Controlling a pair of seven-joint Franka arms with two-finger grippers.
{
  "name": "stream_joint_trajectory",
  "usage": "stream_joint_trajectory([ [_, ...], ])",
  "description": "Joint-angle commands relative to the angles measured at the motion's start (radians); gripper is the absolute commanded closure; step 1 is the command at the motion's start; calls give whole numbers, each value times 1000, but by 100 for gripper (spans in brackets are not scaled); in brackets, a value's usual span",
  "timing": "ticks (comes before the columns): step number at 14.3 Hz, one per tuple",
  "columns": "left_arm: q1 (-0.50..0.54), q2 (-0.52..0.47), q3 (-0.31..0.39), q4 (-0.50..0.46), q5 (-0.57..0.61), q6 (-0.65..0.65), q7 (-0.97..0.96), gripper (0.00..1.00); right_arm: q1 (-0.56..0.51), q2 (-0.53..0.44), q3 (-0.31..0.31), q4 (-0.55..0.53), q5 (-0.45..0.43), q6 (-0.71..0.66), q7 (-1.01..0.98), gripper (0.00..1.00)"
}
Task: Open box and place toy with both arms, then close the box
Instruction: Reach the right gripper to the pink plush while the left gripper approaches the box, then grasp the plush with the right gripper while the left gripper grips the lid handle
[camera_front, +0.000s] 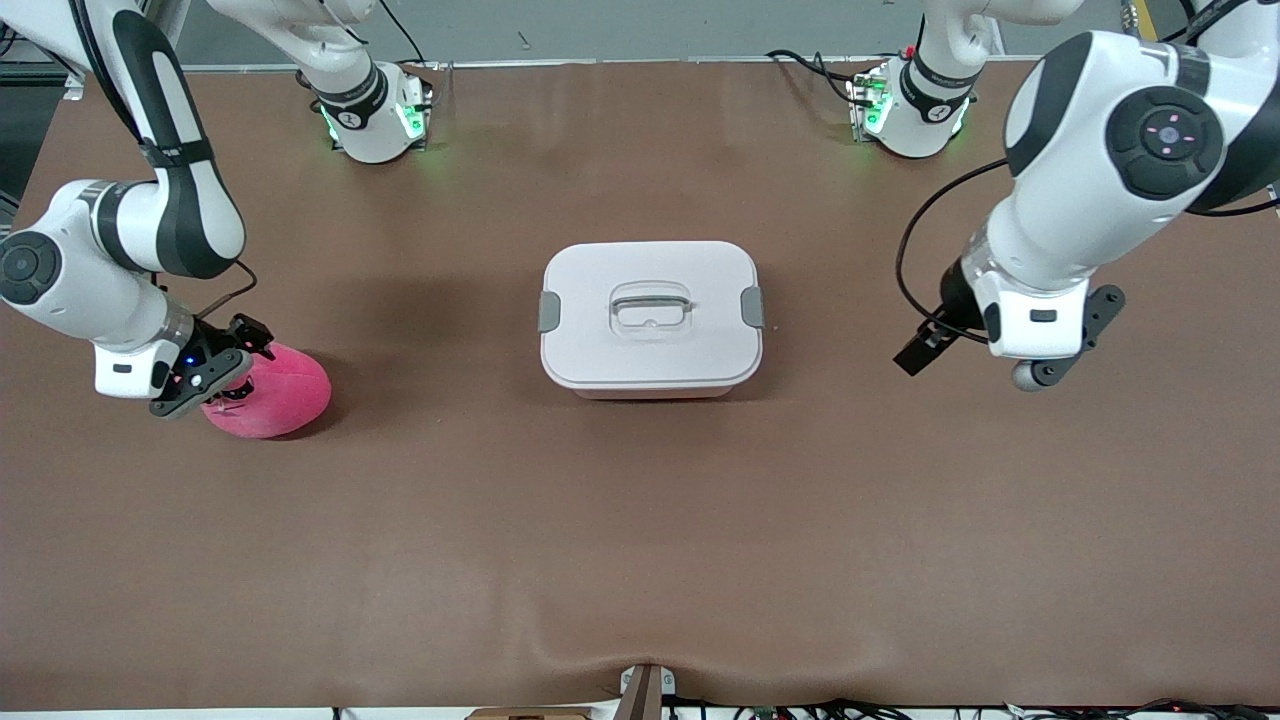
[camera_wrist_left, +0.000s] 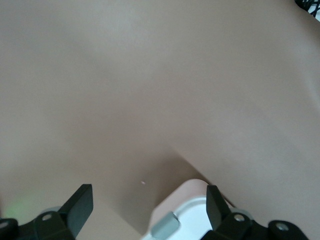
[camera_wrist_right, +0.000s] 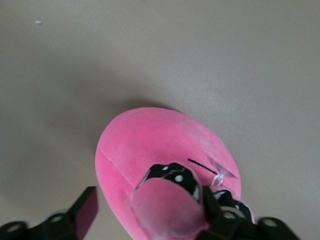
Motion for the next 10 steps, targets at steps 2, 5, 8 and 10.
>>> stream_joint_trajectory([
  [2, -60, 24, 6, 21, -46, 48, -174, 0, -10, 8, 7, 1, -21, 6, -18, 72],
  [5, -129, 44, 8, 21, -43, 65, -371, 0, -10, 17, 7, 4, -21, 5, -18, 92],
  [8, -167, 56, 8, 20, -43, 91, -478, 0, -7, 17, 7, 7, -21, 0, -36, 100],
  [10, -206, 74, 8, 20, -37, 111, -590, 0, -4, 16, 7, 19, -21, -1, -111, 100],
])
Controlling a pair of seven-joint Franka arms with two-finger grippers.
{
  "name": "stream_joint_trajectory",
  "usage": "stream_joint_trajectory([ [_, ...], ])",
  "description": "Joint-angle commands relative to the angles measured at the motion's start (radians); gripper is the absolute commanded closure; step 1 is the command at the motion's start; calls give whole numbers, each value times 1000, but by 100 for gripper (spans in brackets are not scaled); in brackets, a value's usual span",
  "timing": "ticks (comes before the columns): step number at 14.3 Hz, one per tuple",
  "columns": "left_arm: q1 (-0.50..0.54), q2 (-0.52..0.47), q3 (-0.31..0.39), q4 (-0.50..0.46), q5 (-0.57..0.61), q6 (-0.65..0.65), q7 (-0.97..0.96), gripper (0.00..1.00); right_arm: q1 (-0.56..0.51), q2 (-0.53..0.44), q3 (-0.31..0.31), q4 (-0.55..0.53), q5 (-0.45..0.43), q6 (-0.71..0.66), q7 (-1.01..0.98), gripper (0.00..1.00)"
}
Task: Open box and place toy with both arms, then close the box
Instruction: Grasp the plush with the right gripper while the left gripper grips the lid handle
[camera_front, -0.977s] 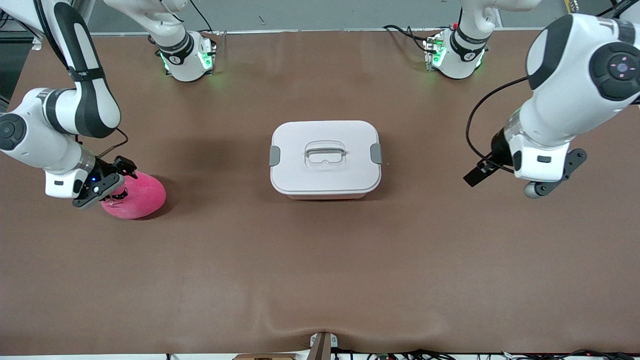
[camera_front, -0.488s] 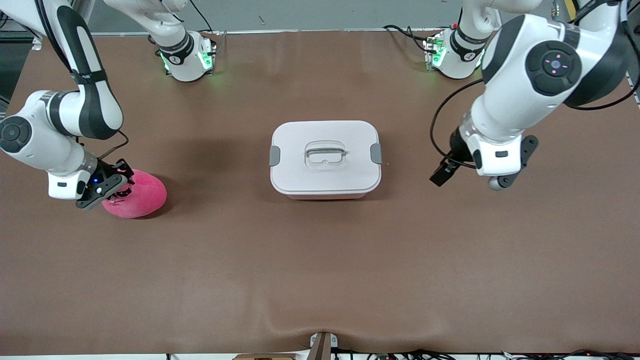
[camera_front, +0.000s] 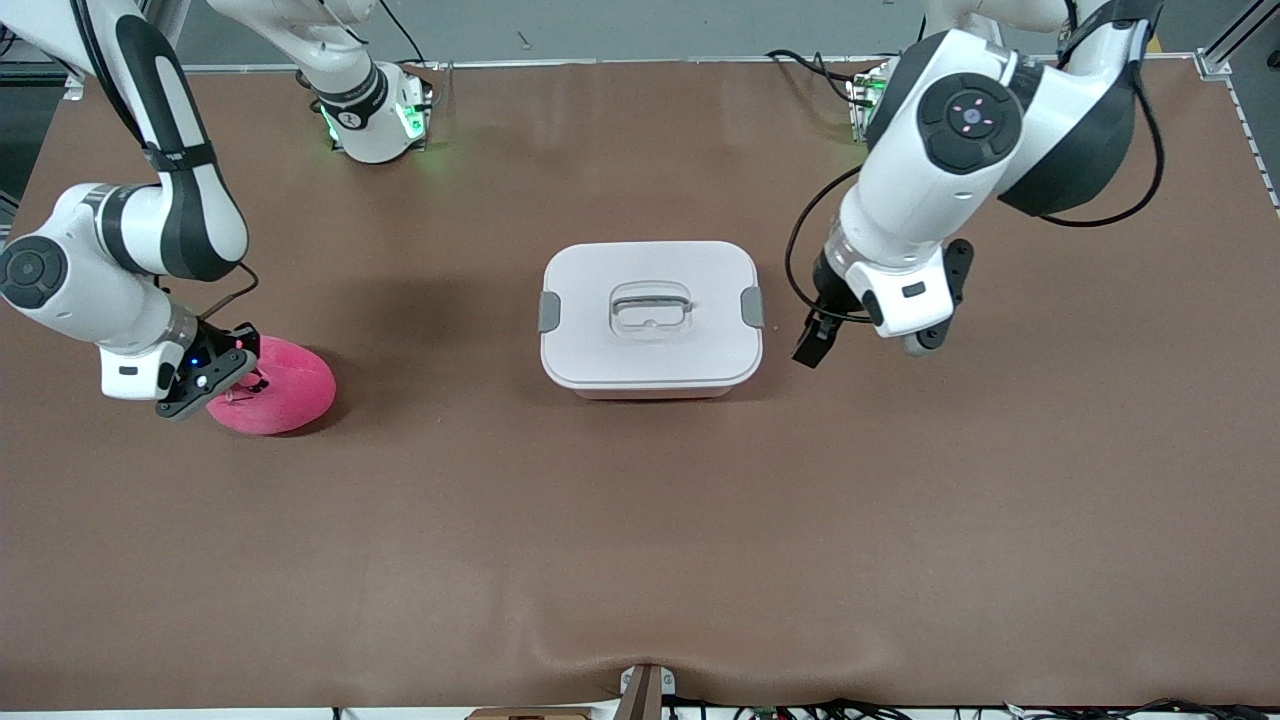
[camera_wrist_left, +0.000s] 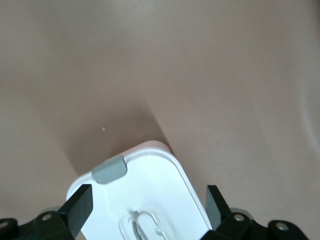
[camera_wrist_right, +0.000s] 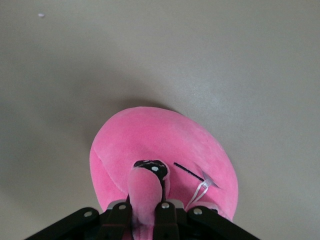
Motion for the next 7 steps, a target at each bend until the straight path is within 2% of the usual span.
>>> stream_joint_trajectory([
  [1, -50, 31, 11, 20, -3, 28, -137, 0, -3, 6, 6, 30, -19, -3, -102, 100],
  [4, -91, 56, 11, 20, 0, 46, -257, 0, -1, 5, 6, 79, -20, -9, -244, 100],
  [7, -137, 87, 13, 21, 3, 68, -369, 0, 5, 2, 11, 125, -68, -40, -311, 100],
])
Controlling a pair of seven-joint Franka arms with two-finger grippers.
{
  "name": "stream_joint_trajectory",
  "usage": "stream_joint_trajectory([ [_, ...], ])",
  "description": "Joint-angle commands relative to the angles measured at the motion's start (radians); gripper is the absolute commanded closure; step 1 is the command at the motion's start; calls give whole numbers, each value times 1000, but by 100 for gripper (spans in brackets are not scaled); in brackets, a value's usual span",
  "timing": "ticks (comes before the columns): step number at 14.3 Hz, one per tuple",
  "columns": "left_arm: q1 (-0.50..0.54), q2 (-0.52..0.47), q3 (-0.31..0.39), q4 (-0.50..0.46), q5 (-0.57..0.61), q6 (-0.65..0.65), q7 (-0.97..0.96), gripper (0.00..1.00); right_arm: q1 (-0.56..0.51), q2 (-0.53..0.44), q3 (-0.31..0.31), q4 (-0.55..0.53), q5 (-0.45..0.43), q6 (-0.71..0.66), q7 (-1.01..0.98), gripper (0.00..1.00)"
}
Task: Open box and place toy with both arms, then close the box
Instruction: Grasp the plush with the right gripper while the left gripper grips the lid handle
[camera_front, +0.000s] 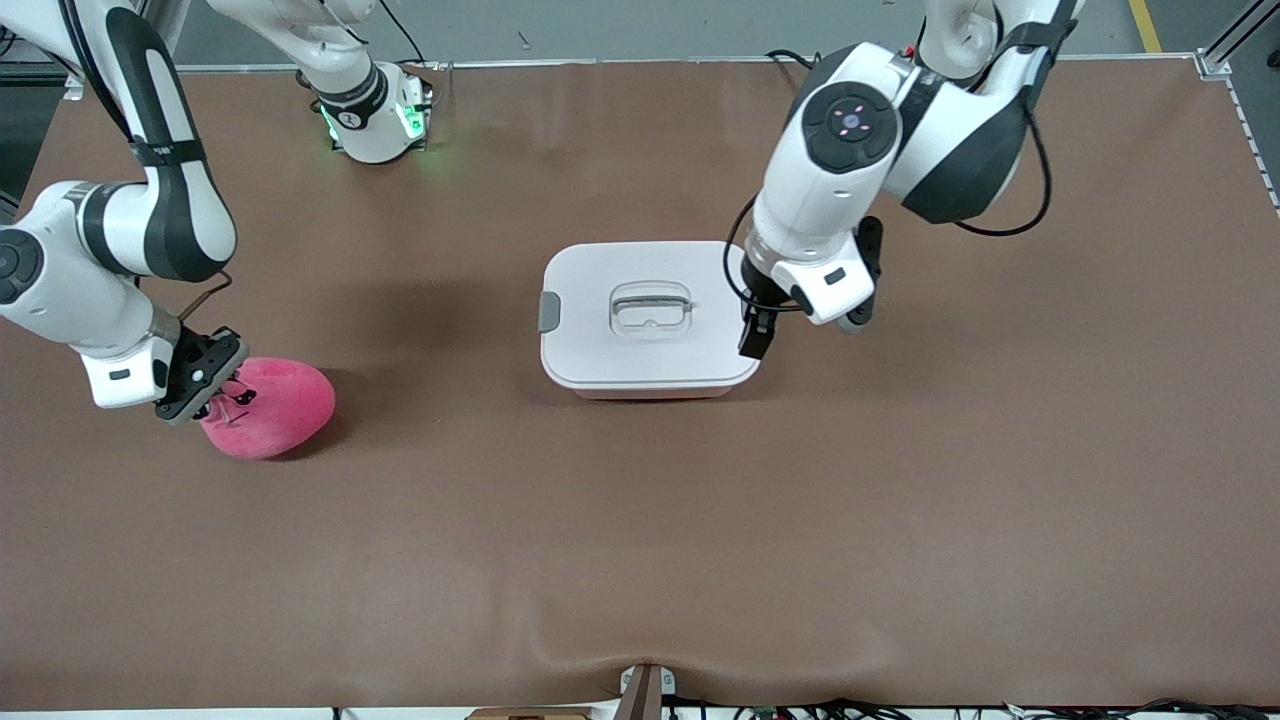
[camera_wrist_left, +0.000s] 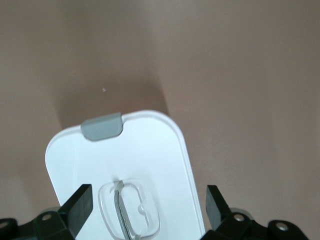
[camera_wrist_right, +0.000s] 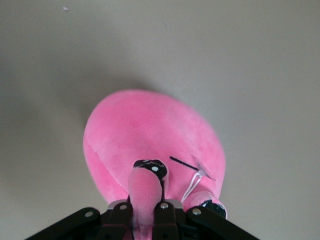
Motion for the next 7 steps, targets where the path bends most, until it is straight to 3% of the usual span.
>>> stream_joint_trajectory([
  [1, -39, 29, 12, 20, 3, 31, -97, 0, 11, 0, 7, 62, -54, -50, -49, 100],
  [4, -66, 47, 12, 20, 6, 50, -162, 0, 49, -3, 8, 151, -107, -147, -81, 100],
  [7, -95, 66, 11, 10, 35, 72, -239, 0, 133, -14, 8, 254, -216, -269, -87, 100],
])
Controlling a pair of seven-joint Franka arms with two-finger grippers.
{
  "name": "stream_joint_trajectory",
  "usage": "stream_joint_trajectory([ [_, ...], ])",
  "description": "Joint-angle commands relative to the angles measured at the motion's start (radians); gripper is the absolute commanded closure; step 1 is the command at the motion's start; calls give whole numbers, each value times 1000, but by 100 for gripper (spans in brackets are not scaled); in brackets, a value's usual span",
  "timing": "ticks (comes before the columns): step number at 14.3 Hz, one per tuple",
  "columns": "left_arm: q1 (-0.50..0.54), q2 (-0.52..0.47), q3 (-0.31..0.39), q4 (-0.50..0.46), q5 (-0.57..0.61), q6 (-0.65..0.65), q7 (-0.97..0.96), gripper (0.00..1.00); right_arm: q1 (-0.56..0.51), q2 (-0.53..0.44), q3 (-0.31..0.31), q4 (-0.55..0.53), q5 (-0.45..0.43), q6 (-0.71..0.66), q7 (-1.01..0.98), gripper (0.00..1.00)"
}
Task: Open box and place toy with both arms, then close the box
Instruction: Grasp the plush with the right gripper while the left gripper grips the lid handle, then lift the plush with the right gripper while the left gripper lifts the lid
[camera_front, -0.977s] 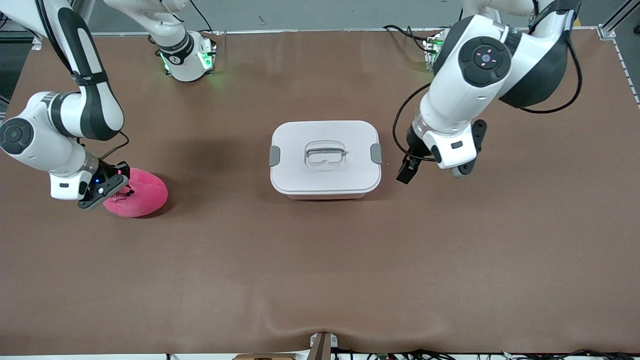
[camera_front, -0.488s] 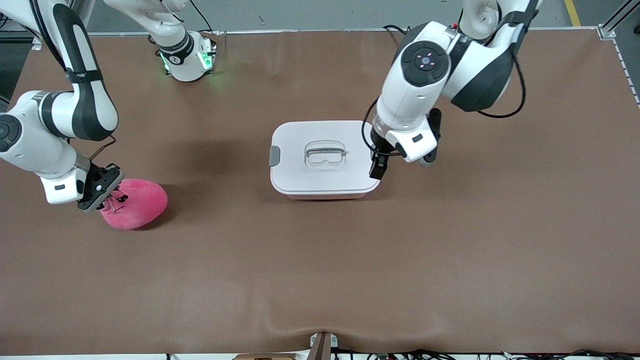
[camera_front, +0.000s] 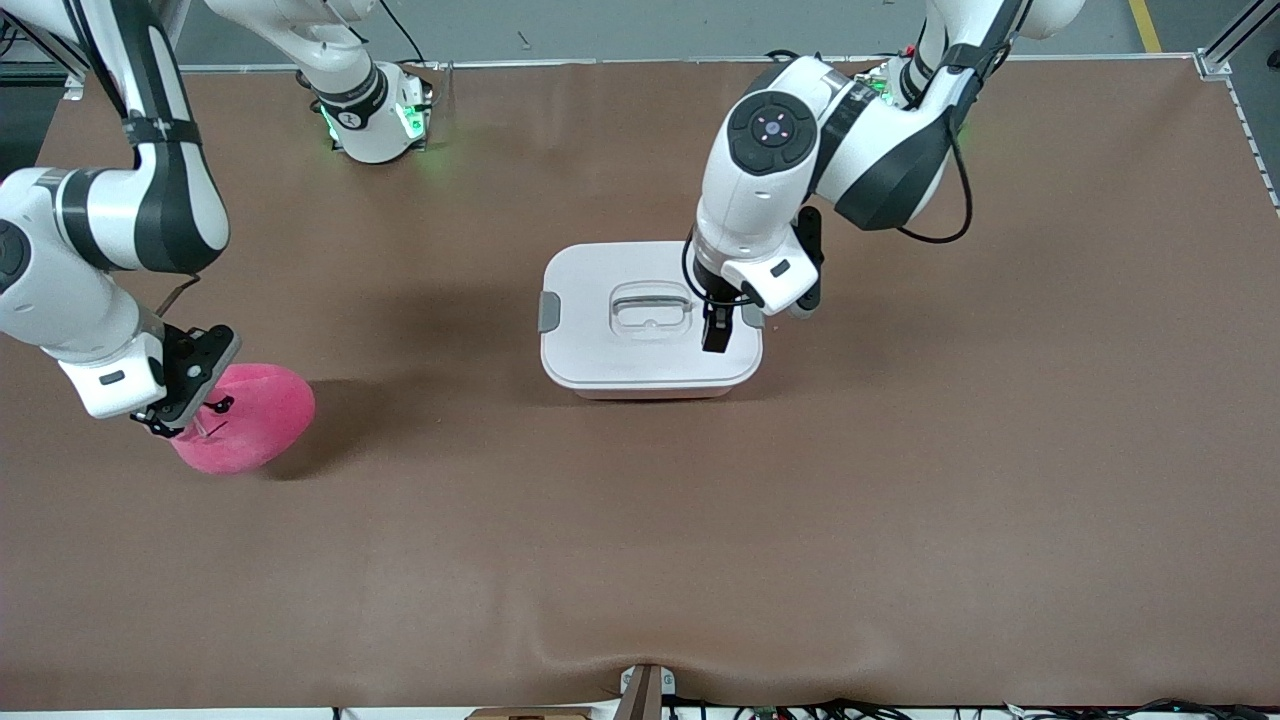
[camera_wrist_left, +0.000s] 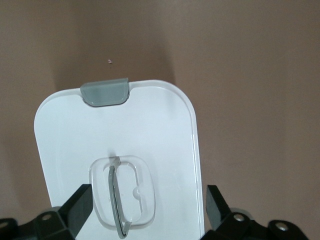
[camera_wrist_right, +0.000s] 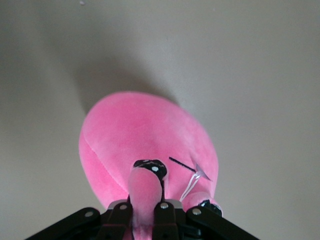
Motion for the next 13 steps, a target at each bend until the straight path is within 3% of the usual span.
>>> stream_joint_trajectory([
  [1, -54, 30, 11, 7, 25, 27, -83, 0, 86, -14, -1, 99, -97, -125, -10, 100],
  [8, -121, 76, 10, -40, 55, 124, -223, 0, 260, -43, 0, 184, -216, -282, -3, 100],
  [13, -170, 100, 10, -77, 100, 150, -306, 0, 292, -54, 3, 199, -243, -339, -9, 100],
])
